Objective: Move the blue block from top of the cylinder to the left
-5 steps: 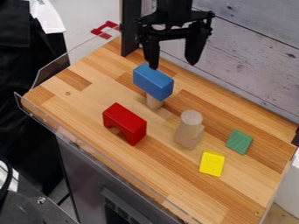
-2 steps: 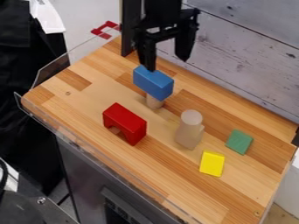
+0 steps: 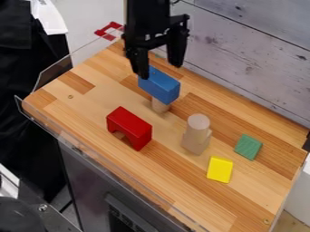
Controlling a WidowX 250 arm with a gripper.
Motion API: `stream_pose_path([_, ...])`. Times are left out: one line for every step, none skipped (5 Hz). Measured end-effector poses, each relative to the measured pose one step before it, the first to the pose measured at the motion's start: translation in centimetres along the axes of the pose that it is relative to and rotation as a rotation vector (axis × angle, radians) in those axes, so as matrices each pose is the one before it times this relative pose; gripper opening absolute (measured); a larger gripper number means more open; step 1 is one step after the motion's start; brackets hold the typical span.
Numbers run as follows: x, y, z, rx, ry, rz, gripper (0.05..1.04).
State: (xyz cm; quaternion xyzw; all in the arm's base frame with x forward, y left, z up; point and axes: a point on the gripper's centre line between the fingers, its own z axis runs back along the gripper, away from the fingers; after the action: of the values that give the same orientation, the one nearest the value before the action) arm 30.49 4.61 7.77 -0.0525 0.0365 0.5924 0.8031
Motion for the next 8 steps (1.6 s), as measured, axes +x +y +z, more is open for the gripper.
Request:
stream_pose_path([0.572,0.074,-1.199,0.0482,0.0318,0.0169,0.999])
stream_pose_path([0.064,-0.471,-0.616,-0.0005,0.0222,-0.0060,0.999])
stream_pose_path([0.194,-0.271,-0.830,0.0043,0.0094,-0.0008,0.963])
stream_pose_path([0.151,-0.116,-0.742,0.0129,0.0032,0.0005,0.688])
stream_pose_path([0.012,-0.422,-0.179,-0.0351,-0.0035,0.0043,0.565])
stream_pose_path([-0.145,0.007,-0.027,-0.0122,0.0059,-0.0111,0.565])
stream_pose_path([-0.321,0.358,0.191,-0.0111,0.0016,0.0004,0.565])
stream_pose_path([0.091,0.629,1.709,-0.0586,-0.0253,0.0134,0.565])
